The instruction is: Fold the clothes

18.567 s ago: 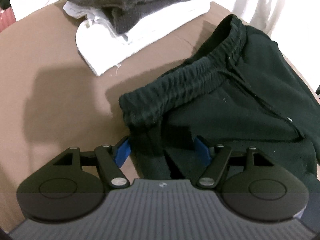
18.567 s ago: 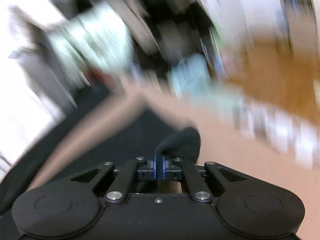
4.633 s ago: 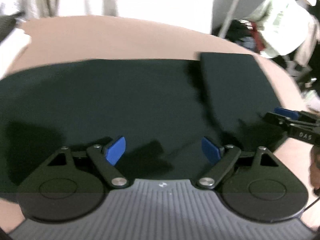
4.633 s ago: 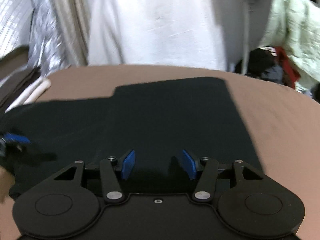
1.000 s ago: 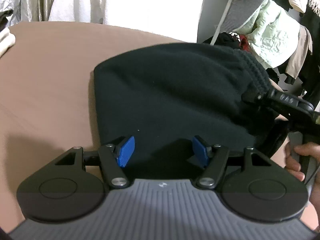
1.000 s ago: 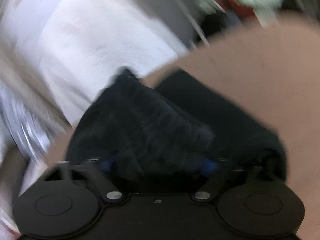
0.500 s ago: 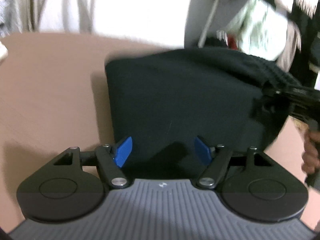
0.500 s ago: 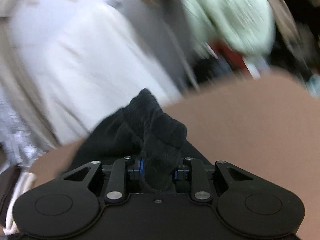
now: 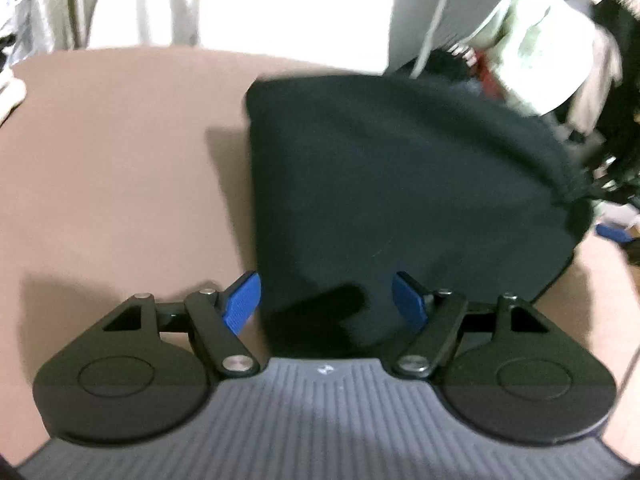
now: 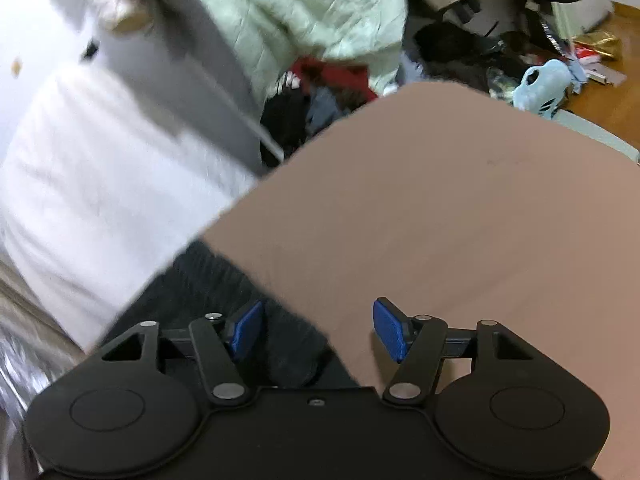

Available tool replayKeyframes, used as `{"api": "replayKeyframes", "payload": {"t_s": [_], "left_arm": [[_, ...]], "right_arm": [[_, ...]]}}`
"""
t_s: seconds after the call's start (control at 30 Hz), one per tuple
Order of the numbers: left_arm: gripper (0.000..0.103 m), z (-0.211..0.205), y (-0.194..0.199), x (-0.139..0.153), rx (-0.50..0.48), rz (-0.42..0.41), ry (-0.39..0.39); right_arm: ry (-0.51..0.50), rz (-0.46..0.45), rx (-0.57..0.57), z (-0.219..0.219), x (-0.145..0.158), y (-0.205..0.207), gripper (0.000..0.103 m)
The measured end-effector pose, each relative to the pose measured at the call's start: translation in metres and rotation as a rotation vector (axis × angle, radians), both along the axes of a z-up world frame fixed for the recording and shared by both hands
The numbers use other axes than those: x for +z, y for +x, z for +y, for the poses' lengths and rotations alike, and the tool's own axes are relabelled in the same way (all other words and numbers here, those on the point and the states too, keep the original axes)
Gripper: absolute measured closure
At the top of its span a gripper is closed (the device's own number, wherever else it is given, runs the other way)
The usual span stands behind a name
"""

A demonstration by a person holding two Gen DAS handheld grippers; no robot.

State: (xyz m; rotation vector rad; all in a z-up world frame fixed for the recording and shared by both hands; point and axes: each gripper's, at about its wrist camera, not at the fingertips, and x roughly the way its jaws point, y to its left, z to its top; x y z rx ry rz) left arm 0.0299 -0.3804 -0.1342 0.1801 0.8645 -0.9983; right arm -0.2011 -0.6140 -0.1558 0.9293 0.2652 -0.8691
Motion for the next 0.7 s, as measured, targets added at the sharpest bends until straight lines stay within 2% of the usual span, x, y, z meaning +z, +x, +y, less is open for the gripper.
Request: {"api": "replayKeyframes", "payload": {"t_s": [0.07,0.17,0.23,0.33,0.37,0.43,0.47,0.57,0.63,0.67,0.7], "left_arm": [[0.03,-0.005,-0.005,0.001,-0.038,0.002,-0.021],[0.028,-0.019,-0.016,-0.019,-0.099,-0.009,0.07],[0.022,-0.022,-0.019,-0.034,-0.086,-0.018,0.122],[0.022,-0.009,-0.011,-0.042,-0.049,0.017,0.104],[0.022,-0.006,-0.008,-0.042,-0.041,0.016,0.111],[0.021,0.0,-0.001,-0.044,-0.025,0.015,0.125],[0.023,0.003,0.002,-0.04,-0.031,0.03,0.108],[0.028,0.01,0.012,-0.023,-0.068,0.074,0.021],[0.028,-0.001,0.016,0.0,-0.075,0.019,-0.043],[0.035,-0.008,0.019,0.012,-0.077,-0.013,-0.074],[0.038,-0.019,0.019,0.022,-0.071,-0.036,-0.102]], "right_arm": [[-0.012,-0.029,0.039,0.0,0.001,0.001,0.036],[-0.06,-0.056,0.074,0.006,0.003,0.007,0.036],[-0.142,-0.031,0.103,0.01,0.009,0.017,0.036],[-0.293,-0.018,0.184,0.009,0.02,0.031,0.037],[-0.323,-0.033,0.231,0.008,0.024,0.036,0.038],[-0.313,-0.097,0.366,0.005,0.028,0.048,0.052],[-0.299,-0.098,0.404,0.003,0.027,0.055,0.055],[-0.334,-0.006,0.408,0.002,0.024,0.07,0.055],[-0.357,0.055,0.41,0.001,0.022,0.08,0.055],[-0.369,0.086,0.411,0.0,0.021,0.085,0.055],[-0.376,0.1,0.41,0.0,0.021,0.087,0.055]]}}
